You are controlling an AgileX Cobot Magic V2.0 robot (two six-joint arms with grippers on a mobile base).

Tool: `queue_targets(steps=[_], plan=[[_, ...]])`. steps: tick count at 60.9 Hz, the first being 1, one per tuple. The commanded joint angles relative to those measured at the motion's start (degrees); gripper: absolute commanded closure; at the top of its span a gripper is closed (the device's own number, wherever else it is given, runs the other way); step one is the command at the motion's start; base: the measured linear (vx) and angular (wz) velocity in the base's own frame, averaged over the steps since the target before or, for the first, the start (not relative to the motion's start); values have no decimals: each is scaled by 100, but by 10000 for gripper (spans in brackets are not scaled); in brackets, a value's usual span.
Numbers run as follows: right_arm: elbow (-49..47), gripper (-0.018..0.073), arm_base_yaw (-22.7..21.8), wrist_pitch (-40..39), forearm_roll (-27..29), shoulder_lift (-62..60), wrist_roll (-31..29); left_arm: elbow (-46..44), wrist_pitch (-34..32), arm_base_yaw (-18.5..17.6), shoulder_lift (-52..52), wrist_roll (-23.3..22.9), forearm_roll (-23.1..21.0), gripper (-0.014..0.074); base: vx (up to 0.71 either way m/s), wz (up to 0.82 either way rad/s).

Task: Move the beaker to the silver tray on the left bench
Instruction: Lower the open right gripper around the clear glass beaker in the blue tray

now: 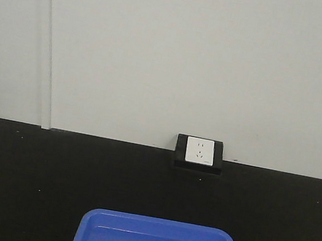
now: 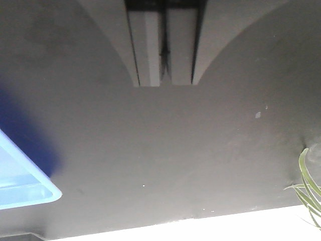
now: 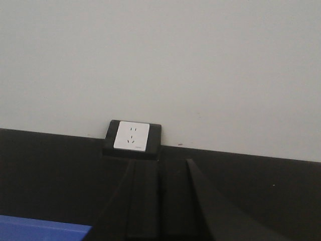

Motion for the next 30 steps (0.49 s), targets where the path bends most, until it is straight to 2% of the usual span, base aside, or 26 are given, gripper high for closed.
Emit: queue_targets(steps=[1,11,18,30], plan=[[-211,562,-40,-790,-30,256,-16,114,-433,-41,-42,-10,-15,595,0,0],[-211,495,-40,-818,-36,526,-21,114,-433,-41,-42,-10,-15,595,0,0],[-211,386,-40,-817,-36,612,-15,114,-433,-41,-42,-10,-15,595,0,0],[-211,25,-40,-935,-36,723,-21,114,-433,-41,-42,-10,-15,595,0,0]])
